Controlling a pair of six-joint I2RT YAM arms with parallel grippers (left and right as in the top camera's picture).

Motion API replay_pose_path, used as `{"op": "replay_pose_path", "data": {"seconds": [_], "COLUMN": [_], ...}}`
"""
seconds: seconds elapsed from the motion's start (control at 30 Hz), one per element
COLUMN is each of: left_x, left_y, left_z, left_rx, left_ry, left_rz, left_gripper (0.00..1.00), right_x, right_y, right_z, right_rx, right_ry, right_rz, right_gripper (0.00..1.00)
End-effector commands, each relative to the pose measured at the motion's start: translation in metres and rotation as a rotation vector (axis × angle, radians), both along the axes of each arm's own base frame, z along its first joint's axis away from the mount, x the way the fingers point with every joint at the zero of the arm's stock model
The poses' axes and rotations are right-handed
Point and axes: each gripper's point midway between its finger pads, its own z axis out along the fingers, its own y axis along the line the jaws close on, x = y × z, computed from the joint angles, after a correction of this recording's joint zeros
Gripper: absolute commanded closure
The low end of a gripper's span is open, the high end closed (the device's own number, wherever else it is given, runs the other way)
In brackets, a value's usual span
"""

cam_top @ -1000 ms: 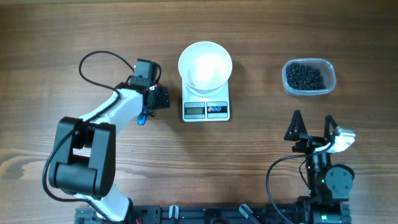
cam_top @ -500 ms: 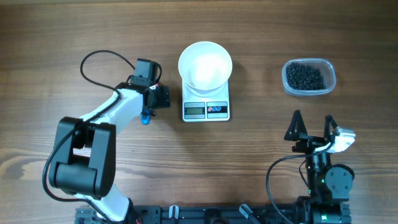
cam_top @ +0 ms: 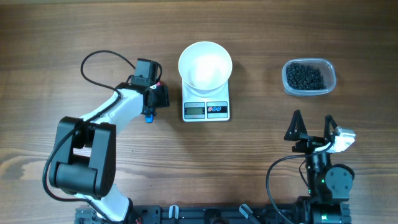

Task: Scoop item into bowl and weigh 150g on scale
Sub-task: 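Lower the left gripper and close it on the blue scoop handle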

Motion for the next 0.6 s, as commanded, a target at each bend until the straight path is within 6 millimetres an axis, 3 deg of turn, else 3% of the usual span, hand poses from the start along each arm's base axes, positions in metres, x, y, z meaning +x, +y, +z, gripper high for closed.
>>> {"op": "replay_pose_path", "data": {"seconds": [0.0,0.2,0.57], "left_x": [-0.0044,-0.0032,-0.0017], "left_y": [-0.0020,-0.0023,-0.0028], "left_z": [-0.0072,-0.0067,-0.0061], "left_rx": [-0.018,-0.019,-0.038], "left_ry": [0.022,0.017,0.012], "left_rz": [0.006,0.006,0.051], "left_gripper": [0.32,0.32,0.43], "right_x": [-0.0004,-0.0004,-0.0004], "right_y": [-0.0001,-0.0001,-0.0001], "right_z": [0.0028,0.0027,0.0027], "right_rx": [0.004,0.004,0.004], "right_ry": [-0.012,-0.012,-0.012], "right_rz": [-0.001,-0.001,-0.001], "right_gripper": [0.00,0.00,0.00]}}
